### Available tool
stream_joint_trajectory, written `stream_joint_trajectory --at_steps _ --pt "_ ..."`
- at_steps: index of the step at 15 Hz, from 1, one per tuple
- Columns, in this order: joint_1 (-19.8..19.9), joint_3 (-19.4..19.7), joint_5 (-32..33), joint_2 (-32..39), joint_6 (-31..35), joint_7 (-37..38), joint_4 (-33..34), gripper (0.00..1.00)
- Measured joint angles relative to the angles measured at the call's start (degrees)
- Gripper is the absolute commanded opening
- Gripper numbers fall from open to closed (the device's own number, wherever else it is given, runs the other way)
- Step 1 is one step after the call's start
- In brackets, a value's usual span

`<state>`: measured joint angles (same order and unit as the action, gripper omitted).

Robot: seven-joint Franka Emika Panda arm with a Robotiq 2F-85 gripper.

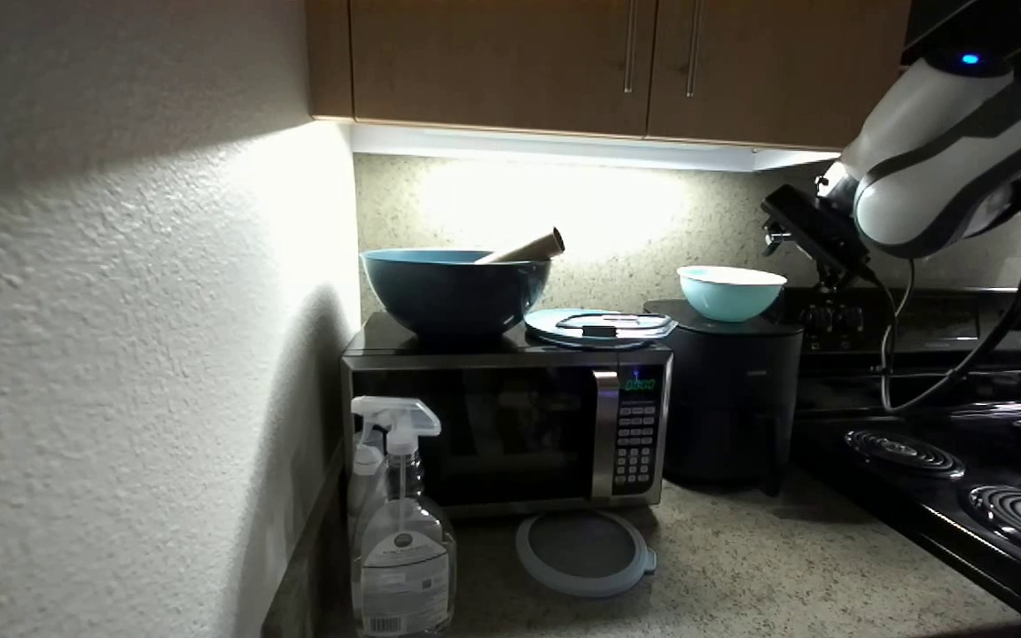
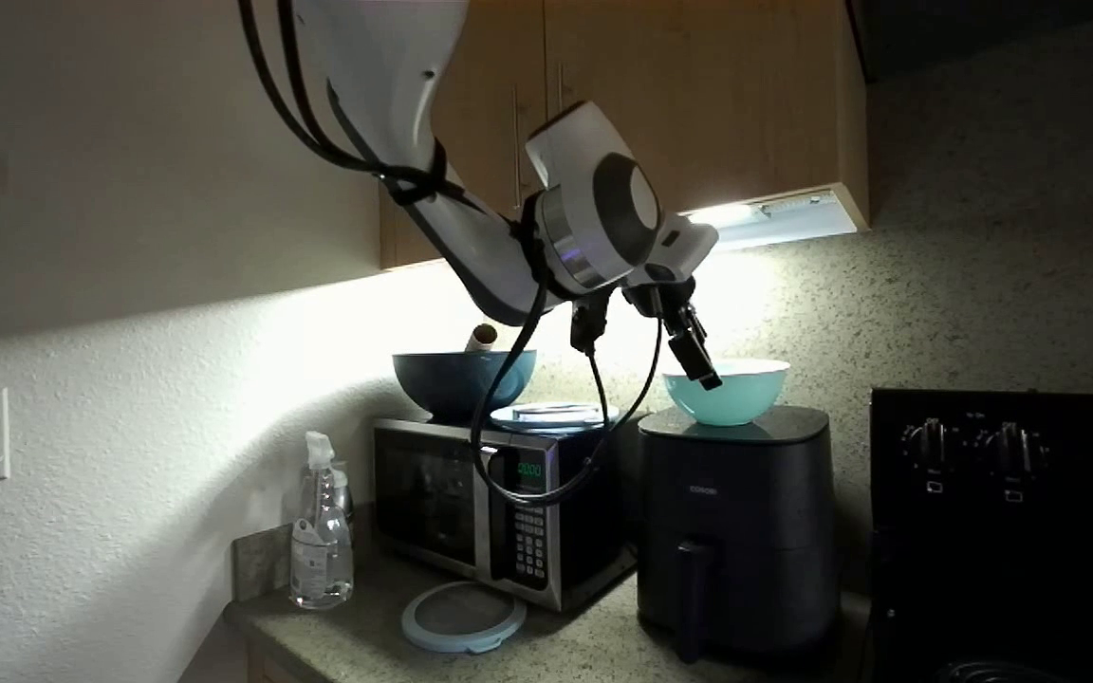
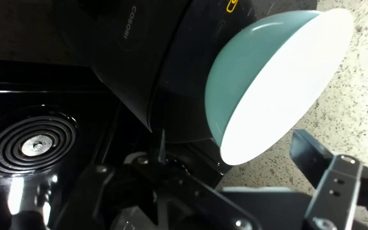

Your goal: Pick up the light blue bowl and place it on the countertop

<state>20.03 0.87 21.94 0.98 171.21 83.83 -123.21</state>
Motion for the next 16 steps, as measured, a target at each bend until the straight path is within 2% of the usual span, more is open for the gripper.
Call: stream_joint_trajectory --at_steps 4,16 --pt "0.0 0.0 -2.7 4.7 0.2 -1.1 3.6 1.0" --pt "0.0 -1.7 -4.3 6.0 -0.3 -2.8 4.1 1.0"
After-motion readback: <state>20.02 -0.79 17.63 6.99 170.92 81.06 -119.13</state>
